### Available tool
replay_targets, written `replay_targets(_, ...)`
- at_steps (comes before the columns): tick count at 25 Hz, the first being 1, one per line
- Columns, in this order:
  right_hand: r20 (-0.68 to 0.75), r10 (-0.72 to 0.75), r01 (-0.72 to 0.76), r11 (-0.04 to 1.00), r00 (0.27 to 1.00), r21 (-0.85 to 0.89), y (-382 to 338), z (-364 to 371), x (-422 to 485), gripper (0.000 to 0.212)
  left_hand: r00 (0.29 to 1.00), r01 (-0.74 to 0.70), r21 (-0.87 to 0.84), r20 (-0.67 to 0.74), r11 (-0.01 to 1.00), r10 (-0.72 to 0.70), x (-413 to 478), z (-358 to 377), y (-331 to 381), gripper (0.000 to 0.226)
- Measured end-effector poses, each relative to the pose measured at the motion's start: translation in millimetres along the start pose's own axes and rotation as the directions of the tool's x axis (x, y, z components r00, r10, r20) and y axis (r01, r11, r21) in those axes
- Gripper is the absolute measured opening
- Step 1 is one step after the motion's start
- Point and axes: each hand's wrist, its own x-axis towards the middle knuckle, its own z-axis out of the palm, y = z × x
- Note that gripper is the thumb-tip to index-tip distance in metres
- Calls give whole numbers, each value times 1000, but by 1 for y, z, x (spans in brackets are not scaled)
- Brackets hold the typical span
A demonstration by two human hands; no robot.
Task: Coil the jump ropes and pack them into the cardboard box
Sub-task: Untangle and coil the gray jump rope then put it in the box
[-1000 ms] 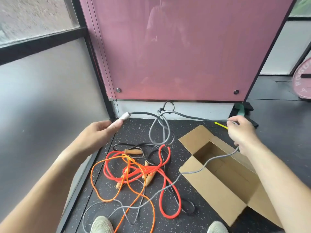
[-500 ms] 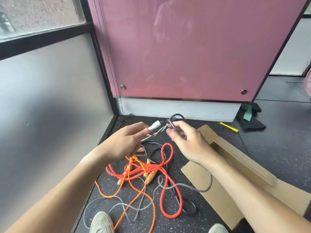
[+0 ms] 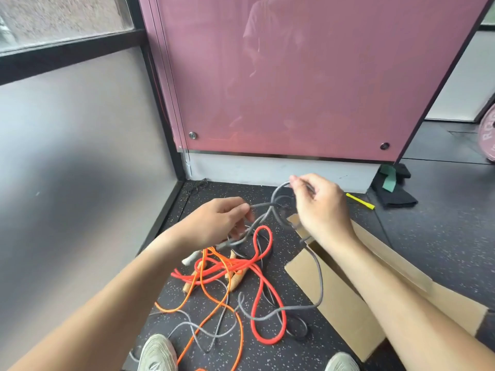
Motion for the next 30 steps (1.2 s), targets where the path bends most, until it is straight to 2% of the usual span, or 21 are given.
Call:
replay_targets(2,-112,153,-153,988,982,9,17,-18,16,32,1000,-18,81,-17,997,19,-5,-17,-8,31)
replay_targets(4,-209,308,-298,951,928,77,34,-37,28,34,990,13,139,-142,990,7,-10,-36,-18,24)
replay_targets(7,-183,488,-487,872,853,56,58,-49,30,37,905,46,-69,-419,997,-71,-12,-53,-31,17)
replay_targets(8,-155,521,-522,852,840,36,63,-49,28,37,883,32,-140,-460,990,-94,-11,-54,-30,18)
replay_targets(9,-120,545,-545,838,830,35,64,-48,27,34,884,30,-200,-452,979,-120,-9,-54,-28,20)
replay_targets(11,-23,548,-546,836,836,57,62,-43,24,29,935,67,-266,-320,962,-153,-7,-48,-25,19)
replay_targets(13,73,519,-523,851,852,50,53,-37,21,36,968,194,-199,-120,961,-221,-7,-38,-25,21)
replay_targets(15,114,487,-494,869,866,35,43,-31,19,36,942,335,-49,27,941,-334,-7,-30,-23,28)
replay_targets(17,85,430,-435,899,899,48,40,-31,19,23,929,358,151,37,921,-367,-7,-27,-20,40)
replay_targets(18,72,395,-397,918,916,7,42,-33,20,19,940,327,178,37,928,-338,-7,-27,-19,41)
replay_targets(19,88,367,-360,929,926,-83,47,-35,22,17,955,283,135,49,950,-291,-8,-27,-18,41)
replay_targets(21,161,369,-304,895,915,-326,63,-37,23,13,978,197,-59,85,979,-192,-11,-29,-16,36)
replay_targets(23,225,386,-245,844,895,-477,71,-36,19,23,990,116,-184,103,976,-98,-13,-31,-15,31)
replay_targets(24,277,314,-160,872,908,-463,72,-33,16,34,992,74,-209,117,975,-50,-14,-31,-15,29)
replay_targets(25,353,173,-24,921,919,-389,69,-31,12,48,990,31,-212,138,977,-1,-14,-31,-14,26)
replay_targets(27,496,-128,234,959,859,-158,52,-27,3,79,981,-35,-202,183,979,72,-15,-29,-13,23)
replay_targets(28,550,-210,289,956,808,-60,44,-23,0,90,979,-41,-234,185,971,86,-15,-29,-12,21)
replay_targets(29,584,-242,281,959,775,26,37,-20,-3,95,983,-27,-298,167,954,80,-13,-29,-11,20)
replay_targets(30,583,-249,219,968,774,122,33,-16,-4,96,989,2,-374,135,928,52,-11,-29,-10,20)
